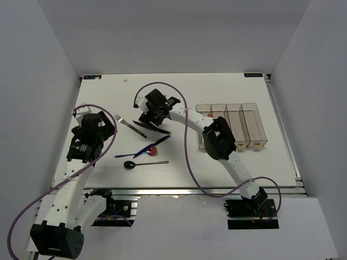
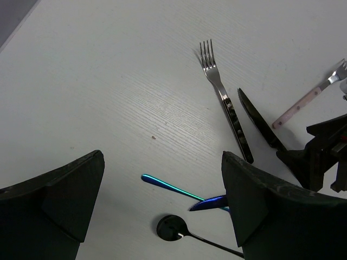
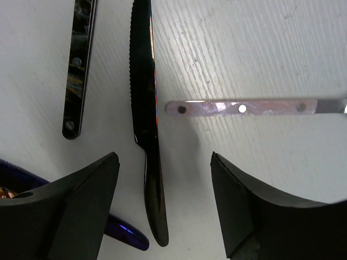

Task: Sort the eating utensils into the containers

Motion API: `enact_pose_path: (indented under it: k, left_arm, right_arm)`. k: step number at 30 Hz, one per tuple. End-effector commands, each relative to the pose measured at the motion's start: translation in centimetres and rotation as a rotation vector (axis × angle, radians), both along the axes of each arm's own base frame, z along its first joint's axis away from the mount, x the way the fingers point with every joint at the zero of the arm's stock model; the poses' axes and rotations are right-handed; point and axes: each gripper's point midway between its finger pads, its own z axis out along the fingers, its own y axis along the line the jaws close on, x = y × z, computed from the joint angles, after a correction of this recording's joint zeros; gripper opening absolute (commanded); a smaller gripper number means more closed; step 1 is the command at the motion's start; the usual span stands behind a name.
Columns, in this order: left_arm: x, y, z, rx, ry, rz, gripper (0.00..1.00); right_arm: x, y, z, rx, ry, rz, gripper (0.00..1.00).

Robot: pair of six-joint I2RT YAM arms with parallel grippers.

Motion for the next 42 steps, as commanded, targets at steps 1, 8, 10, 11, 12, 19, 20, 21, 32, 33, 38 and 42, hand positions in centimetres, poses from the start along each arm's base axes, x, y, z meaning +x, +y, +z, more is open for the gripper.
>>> enact_pose_path:
  k: [1,8,10,11,12,19,20,21,32,33,38,42]
  left_arm:
    - [0.2,-0.2,0.2,-0.006,-0.022,-0.021,0.98]
    - [0.2,-0.4,0.2,-0.010,-0.022,-0.032,0.98]
    - [0.2,-0.4,0.1,-0.010,-0.020,-0.034,0.98]
    - [0.2,-0.5,0.1,-0.011,-0.020,-0.035,0.98]
    - [0.2,-0.5,0.1,-0.011,-0.020,-0.035,0.98]
    - [0.3,-0.6,0.2,-0.012,-0.021,-0.042,0.98]
    - [0.3,-0.6,0.2,-0.014,-0.021,-0.044,0.98]
    - [0.3,-0.7,0.2,-0.015,-0.021,-0.045,0.98]
    - [0.2,-0.6,0.2,-0.014,-0.025,-0.046,0.98]
    - [0.2,-0.6,0.3,-0.013,-0.027,-0.045,0.98]
    - [0.2,-0.6,0.3,-0.013,-0.027,-0.045,0.98]
    - [0.1,-0.5,0.3,-0.012,-0.029,-0.040,0.98]
  right_arm:
    - [-0.3,0.2,0.0,-0.030,0.013,0.052,0.73]
    - [-0.3,-0.4,-0.9,-0.066,0.027,0.056,0.63]
    - [-0.6,-0.7,-1.6,-0.083,0.044,0.066,0.63]
    - [-0.7,-0.7,-1.7,-0.085,0.051,0.070,0.63]
    - [-1.0,-1.0,-2.1,-0.096,0.069,0.074,0.62]
    - [-2.0,-2.9,-3.5,-0.176,0.102,0.070,0.49]
    - [-2.1,-3.2,-3.6,-0.187,0.103,0.069,0.49]
    - [-2.1,-3.5,-3.7,-0.200,0.102,0.071,0.49]
    - [-4.9,-5.2,-5.1,-0.260,0.242,0.118,0.45]
    - [-4.9,-5.4,-5.1,-0.257,0.244,0.117,0.45]
    - [-5.2,-5.7,-5.9,-0.272,0.262,0.116,0.44]
    - [-5.0,-5.9,-7.1,-0.290,0.274,0.110,0.31]
